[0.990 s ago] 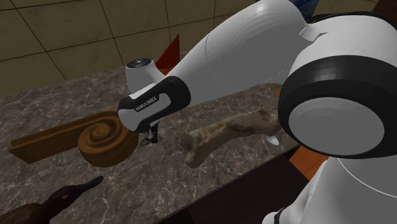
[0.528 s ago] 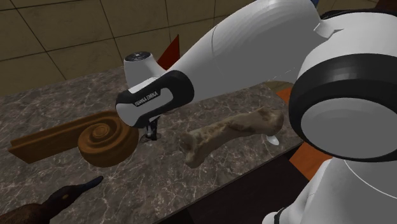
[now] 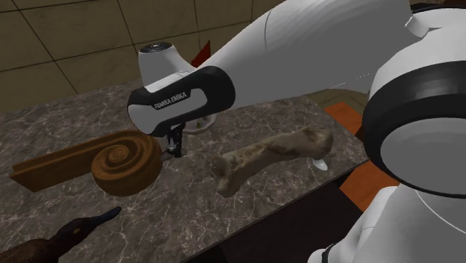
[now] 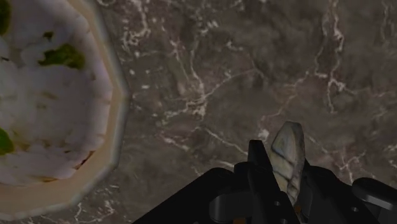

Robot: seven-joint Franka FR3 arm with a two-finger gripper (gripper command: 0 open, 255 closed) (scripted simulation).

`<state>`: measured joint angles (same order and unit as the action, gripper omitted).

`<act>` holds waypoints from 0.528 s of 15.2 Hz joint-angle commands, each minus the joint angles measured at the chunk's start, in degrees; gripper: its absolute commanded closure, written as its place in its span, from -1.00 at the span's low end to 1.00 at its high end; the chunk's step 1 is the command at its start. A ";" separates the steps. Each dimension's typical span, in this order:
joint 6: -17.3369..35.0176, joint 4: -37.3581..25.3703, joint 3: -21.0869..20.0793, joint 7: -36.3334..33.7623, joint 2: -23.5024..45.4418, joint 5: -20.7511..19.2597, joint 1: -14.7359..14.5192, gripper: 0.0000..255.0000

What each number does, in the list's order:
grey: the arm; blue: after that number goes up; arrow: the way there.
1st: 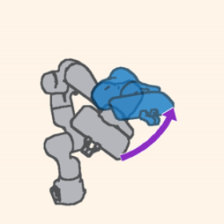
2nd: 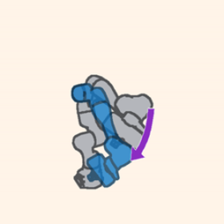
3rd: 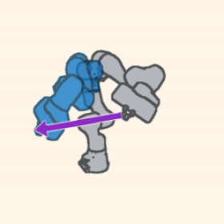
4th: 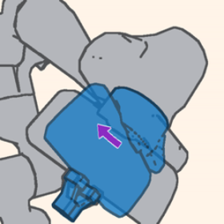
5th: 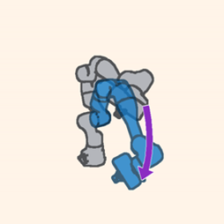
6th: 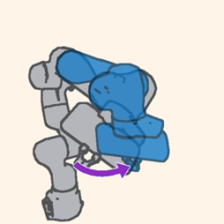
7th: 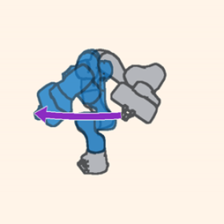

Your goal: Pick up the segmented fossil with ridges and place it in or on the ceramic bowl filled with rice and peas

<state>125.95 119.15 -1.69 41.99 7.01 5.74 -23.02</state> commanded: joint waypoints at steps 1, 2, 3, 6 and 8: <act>-1.44 -0.70 0.01 -0.15 -0.71 -0.07 0.00 1.00; -2.15 -1.07 0.01 -0.21 -1.06 -0.11 0.01 1.00; -2.87 -1.45 0.02 -0.28 -1.41 -0.14 0.01 1.00; -5.04 -2.67 0.04 -0.46 -2.36 -0.24 0.03 1.00; -6.49 -3.54 0.06 -0.59 -2.94 -0.30 0.04 1.00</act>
<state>120.22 116.04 -1.73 41.26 4.36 5.46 -23.09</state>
